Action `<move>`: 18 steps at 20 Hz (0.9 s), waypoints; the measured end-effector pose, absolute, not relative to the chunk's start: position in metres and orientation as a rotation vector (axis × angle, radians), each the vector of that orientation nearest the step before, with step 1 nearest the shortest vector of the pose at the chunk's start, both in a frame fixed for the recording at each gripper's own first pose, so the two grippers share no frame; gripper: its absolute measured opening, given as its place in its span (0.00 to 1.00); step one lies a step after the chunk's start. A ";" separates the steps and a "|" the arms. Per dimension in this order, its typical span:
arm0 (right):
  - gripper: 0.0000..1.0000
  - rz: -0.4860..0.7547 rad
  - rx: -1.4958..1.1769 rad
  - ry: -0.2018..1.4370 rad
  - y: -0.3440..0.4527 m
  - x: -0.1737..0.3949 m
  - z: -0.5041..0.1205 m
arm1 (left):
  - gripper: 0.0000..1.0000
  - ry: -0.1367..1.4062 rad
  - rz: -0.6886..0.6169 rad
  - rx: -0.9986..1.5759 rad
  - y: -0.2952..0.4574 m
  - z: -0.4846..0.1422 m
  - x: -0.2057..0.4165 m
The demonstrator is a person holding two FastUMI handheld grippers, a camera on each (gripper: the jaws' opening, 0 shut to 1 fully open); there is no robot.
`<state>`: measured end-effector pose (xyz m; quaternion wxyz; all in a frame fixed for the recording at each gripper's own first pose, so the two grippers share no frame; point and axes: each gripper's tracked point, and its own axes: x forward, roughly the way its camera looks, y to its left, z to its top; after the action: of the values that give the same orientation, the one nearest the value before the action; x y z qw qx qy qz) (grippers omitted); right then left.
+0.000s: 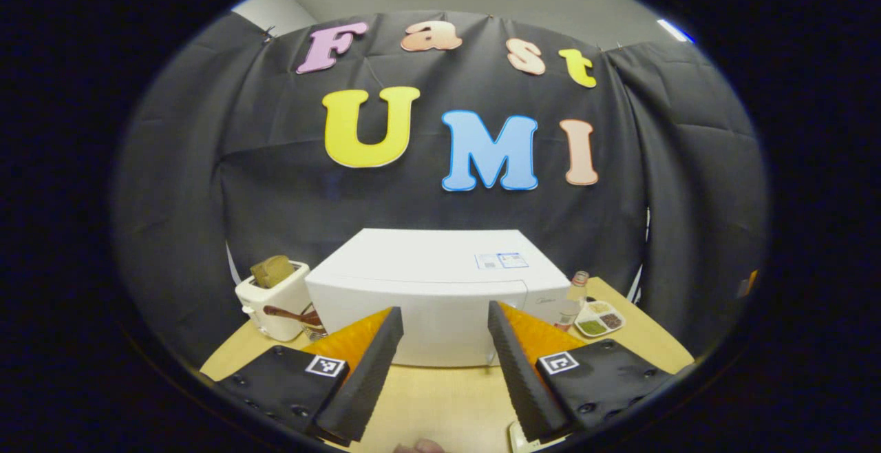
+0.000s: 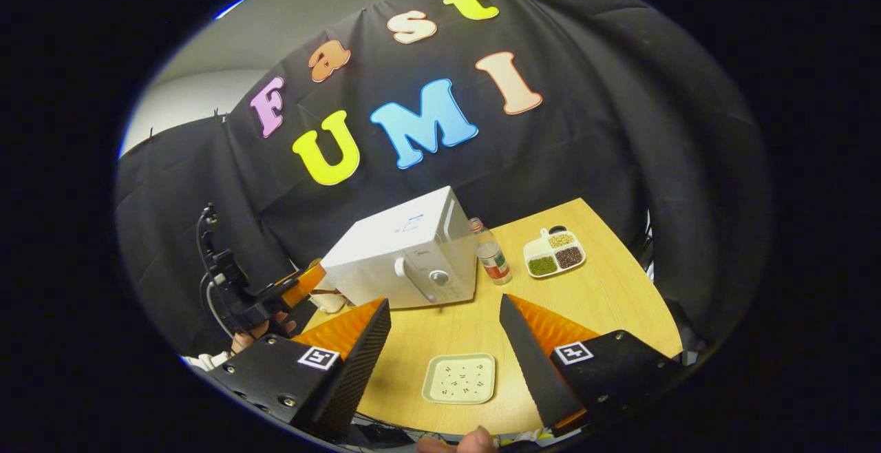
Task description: Open the microwave oven with the left hand, put the food in, and close the microwave oven.
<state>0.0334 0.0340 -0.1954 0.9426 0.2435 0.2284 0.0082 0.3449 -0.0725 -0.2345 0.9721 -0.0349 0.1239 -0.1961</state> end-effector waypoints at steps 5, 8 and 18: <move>0.97 -0.026 0.405 0.331 0.038 0.053 -0.116 | 0.87 0.201 -0.425 -0.136 -0.034 -0.125 0.282; 0.98 -0.105 0.296 0.251 0.026 0.054 -0.059 | 0.87 0.204 -0.441 -0.211 -0.016 -0.062 0.259; 0.98 -0.207 0.041 0.136 0.011 0.048 0.030 | 0.93 0.151 -0.392 -0.134 0.032 0.007 0.214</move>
<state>0.0477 0.0109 0.0297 0.9921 0.0206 0.0678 -0.1031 0.2138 0.0318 0.0070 0.9758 -0.0662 0.0749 -0.1946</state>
